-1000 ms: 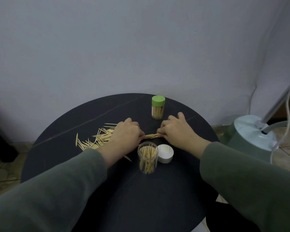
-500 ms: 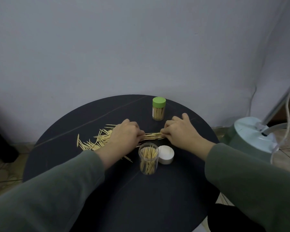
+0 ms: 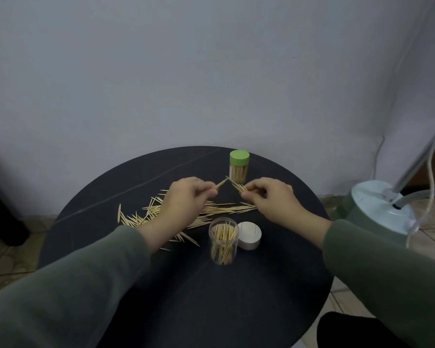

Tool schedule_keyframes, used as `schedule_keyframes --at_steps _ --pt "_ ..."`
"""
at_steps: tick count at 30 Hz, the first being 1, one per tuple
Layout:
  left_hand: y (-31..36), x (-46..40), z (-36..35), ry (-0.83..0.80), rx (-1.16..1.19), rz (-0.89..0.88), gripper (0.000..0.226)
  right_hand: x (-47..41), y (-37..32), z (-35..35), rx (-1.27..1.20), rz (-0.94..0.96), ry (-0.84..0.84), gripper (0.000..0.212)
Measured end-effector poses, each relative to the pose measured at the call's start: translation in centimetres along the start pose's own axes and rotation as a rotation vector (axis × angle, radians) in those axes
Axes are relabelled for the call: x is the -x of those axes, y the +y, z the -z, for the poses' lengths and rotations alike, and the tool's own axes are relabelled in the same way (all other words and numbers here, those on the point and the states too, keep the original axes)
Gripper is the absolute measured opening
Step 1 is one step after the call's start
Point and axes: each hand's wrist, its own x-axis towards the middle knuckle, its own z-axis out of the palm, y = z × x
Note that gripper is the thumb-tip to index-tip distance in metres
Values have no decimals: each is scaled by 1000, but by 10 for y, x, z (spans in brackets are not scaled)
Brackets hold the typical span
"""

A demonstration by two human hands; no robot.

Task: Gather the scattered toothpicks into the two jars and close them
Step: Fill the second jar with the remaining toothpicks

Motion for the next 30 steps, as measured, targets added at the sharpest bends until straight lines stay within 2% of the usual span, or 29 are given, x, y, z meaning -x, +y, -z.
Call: schedule_keyframes --at_steps 4,9,13,18,25,30 --pt "13 2 10 35 328 151 19 9 -20 0 -339 27 0 8" --pt "26 11 21 49 644 234 15 23 -37 0 -501 105 -8 14" --pt "36 21 29 5 750 277 25 33 -43 2 -583 140 -55 16" --pt "40 37 32 -62 837 301 22 43 -44 0 -700 57 -127 15" --pt "33 59 24 -185 852 399 26 51 -38 -6 -668 -25 -214 17" --pt "32 66 19 -161 904 407 19 51 -34 -14 -394 -42 -222 15"
